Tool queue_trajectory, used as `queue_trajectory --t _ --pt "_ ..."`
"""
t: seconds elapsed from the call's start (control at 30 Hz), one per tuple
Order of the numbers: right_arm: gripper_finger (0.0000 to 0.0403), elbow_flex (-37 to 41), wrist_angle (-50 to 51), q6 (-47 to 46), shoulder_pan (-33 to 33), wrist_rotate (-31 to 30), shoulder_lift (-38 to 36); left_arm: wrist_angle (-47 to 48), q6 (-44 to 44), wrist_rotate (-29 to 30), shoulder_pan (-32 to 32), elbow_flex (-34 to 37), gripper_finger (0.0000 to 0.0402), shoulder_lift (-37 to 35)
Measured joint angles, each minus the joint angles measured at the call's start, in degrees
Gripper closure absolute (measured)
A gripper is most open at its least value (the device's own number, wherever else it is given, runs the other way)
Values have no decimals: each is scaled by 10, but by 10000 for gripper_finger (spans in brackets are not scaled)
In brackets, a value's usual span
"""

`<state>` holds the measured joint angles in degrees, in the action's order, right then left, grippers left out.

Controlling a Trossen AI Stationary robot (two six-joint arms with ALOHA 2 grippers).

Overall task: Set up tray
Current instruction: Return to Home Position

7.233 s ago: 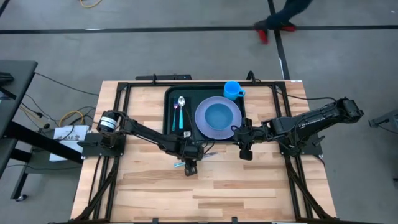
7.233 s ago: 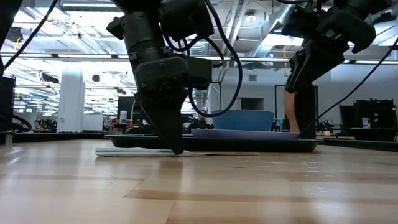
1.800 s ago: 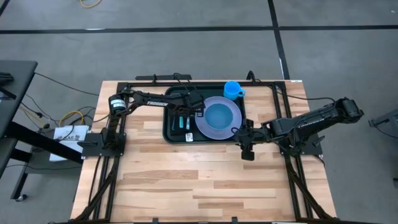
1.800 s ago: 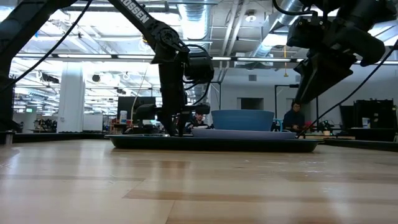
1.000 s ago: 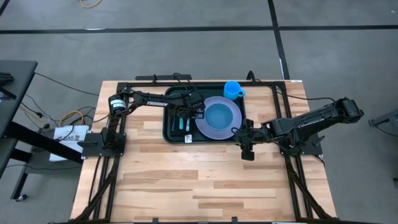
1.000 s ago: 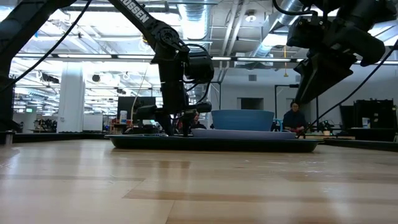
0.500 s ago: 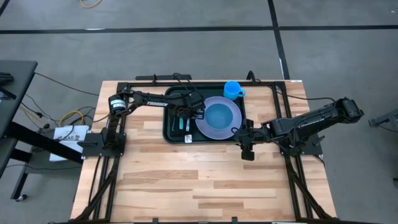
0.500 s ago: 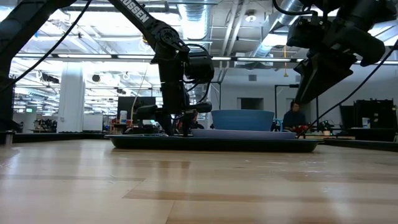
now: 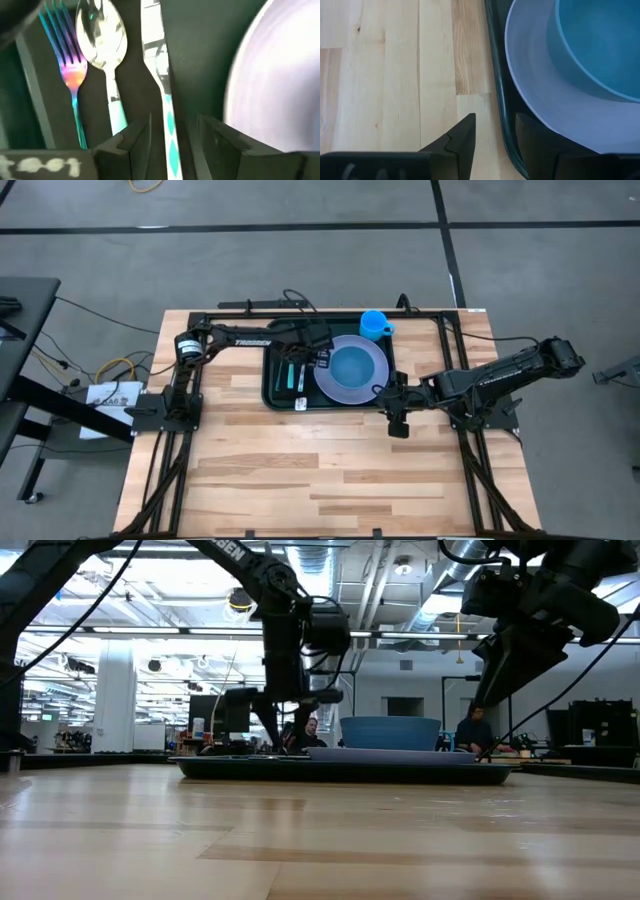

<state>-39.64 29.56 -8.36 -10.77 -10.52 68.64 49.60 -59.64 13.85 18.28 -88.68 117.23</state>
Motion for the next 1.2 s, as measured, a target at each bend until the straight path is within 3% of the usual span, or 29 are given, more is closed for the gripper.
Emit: queue_trajectory --t 0.23,0.53,0.83,1.0,1.2 --pt "270 0 0 8 0 0 0 114 34 24 -3 -79 252 0" --pt "269 0 -28 33 0 -1 0 399 51 202 -67 -275 252 0" --pt "268 -23 -61 39 17 -1 0 404 178 242 -177 -452 252 -44" --pt "270 -34 -73 35 23 -1 0 399 198 310 -245 -450 252 -131" --pt "268 -34 -90 42 30 -22 0 405 172 407 -342 -400 252 -230"
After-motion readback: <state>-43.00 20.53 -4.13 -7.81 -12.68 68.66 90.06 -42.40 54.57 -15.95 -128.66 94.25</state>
